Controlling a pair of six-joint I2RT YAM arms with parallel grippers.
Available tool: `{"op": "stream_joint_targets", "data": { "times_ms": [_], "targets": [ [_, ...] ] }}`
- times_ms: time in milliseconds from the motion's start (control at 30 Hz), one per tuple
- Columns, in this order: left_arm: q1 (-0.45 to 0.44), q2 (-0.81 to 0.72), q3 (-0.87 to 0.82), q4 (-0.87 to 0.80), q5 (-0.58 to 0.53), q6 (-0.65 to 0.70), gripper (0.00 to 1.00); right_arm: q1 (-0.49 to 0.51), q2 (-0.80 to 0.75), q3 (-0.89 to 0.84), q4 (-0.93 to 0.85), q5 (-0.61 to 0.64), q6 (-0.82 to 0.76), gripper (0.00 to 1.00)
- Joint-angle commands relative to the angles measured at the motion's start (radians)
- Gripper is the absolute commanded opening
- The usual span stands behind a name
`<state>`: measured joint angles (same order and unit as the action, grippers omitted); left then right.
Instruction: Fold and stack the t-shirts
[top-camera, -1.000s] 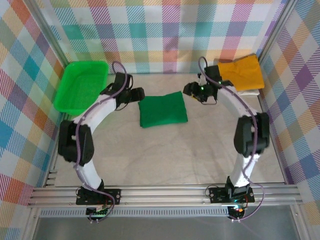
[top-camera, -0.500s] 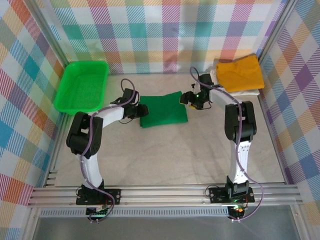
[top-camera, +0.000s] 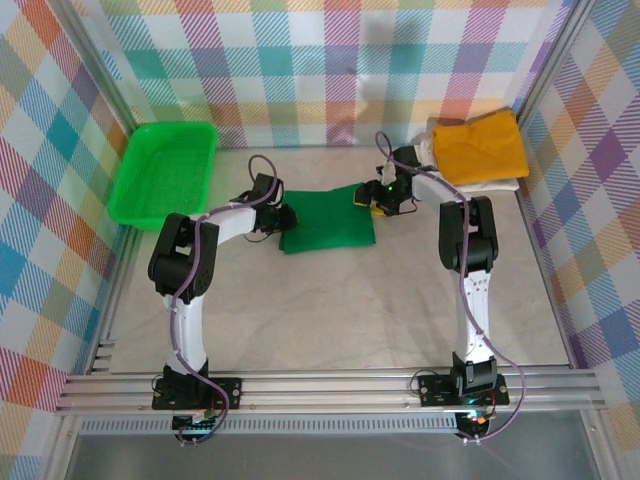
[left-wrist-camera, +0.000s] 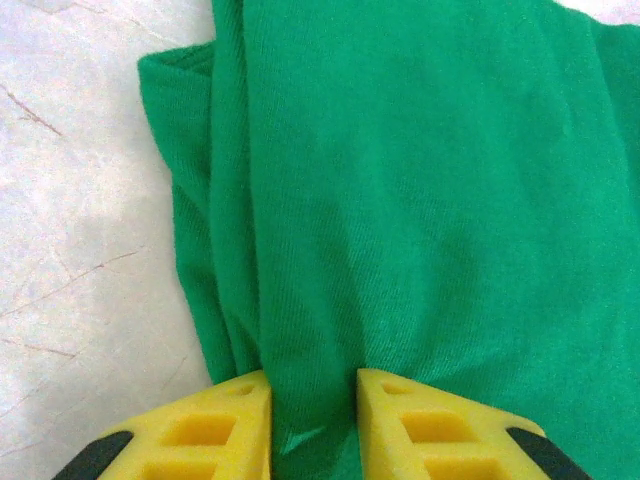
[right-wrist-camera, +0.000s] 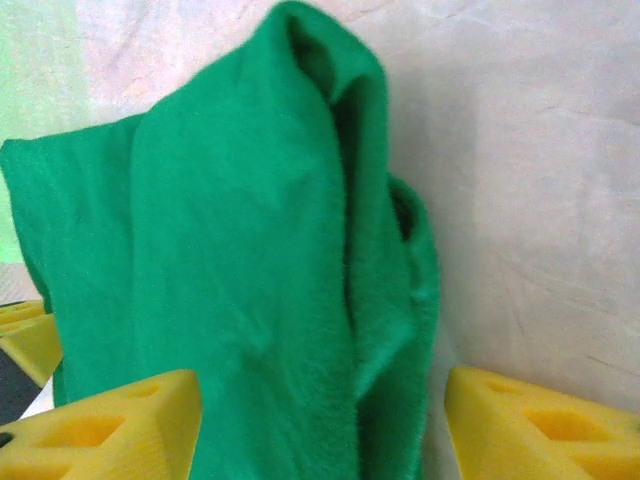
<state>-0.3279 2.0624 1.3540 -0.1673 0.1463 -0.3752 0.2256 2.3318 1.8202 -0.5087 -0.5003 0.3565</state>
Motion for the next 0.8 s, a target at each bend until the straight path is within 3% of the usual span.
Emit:
{"op": "stream_joint_targets", "data": {
  "times_ms": [0,200,367,467,533,767],
  "targets": [
    [-0.007,0.036,0.005,0.004,0.001,-0.011,0.27,0.035,0.039,0.004,-0.004,-0.09,0.006,0.63],
    [-0.008,0.042,0.002,0.009,0.005,-0.016,0.25,0.086,0.061,-0.001,0.059,-0.134,0.062,0.48],
    [-0.008,0.015,-0.012,0.014,-0.011,-0.024,0.25,0.092,0.061,0.001,0.095,-0.118,0.102,0.21],
    [-0.009,-0.039,-0.04,0.029,-0.047,-0.035,0.41,0.088,0.043,0.01,0.078,-0.069,0.09,0.03],
    [-0.008,-0.103,-0.076,0.042,-0.098,-0.054,0.6,0.08,0.032,0.029,0.046,-0.027,0.065,0.0],
    [-0.018,-0.451,-0.281,0.119,-0.226,-0.128,0.7,0.006,0.044,0.226,-0.22,0.123,-0.136,0.0]
  ]
}}
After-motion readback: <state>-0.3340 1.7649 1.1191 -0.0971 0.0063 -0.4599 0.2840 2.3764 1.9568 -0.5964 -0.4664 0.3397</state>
